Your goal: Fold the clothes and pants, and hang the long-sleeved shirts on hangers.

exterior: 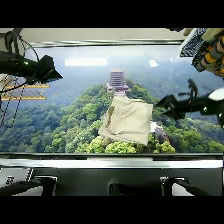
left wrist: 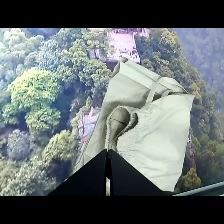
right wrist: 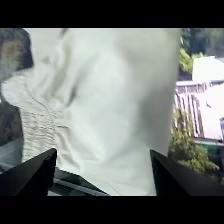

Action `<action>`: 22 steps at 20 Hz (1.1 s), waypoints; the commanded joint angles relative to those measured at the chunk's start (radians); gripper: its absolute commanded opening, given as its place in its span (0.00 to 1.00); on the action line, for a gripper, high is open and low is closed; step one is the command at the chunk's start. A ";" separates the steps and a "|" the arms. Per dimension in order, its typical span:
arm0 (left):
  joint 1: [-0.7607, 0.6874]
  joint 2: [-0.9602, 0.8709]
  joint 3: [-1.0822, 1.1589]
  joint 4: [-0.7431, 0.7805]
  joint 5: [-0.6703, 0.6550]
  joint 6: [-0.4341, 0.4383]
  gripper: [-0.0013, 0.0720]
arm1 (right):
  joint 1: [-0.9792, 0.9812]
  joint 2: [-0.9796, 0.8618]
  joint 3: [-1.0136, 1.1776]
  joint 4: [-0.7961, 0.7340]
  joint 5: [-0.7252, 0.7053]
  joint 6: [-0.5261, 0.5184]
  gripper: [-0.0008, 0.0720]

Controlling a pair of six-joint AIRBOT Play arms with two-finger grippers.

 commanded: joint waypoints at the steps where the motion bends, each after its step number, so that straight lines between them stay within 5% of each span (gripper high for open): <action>1: 0.001 0.000 0.000 0.003 0.001 0.018 0.03 | -0.035 -0.031 -0.242 0.160 -0.102 -0.197 0.92; 5: 0.001 -0.002 0.000 0.003 0.002 0.017 0.03 | -0.035 -0.101 -0.336 0.301 -0.149 -0.343 0.91; 9: 0.001 -0.005 0.000 0.003 0.004 0.017 0.03 | -0.035 -0.164 -0.336 0.337 -0.182 -0.372 0.90; 13: 0.000 -0.011 0.000 0.003 0.004 0.017 0.03 | -0.027 -0.186 -0.336 0.388 -0.218 -0.381 0.72; 16: 0.000 -0.019 0.000 0.003 0.005 0.016 0.03 | 0.060 -0.186 -0.335 0.391 -0.281 -0.367 0.72; 19: 0.000 -0.020 0.000 0.003 0.014 0.017 0.03 | 0.154 -0.186 -0.332 0.407 -0.335 -0.348 0.45; 21: 0.000 -0.020 0.000 0.003 0.014 0.017 0.03 | 0.177 -0.185 -0.310 0.429 -0.321 -0.349 0.06; 22: 0.000 -0.020 0.000 0.003 0.014 0.017 0.03 | 0.176 -0.185 -0.283 0.456 -0.302 -0.348 0.06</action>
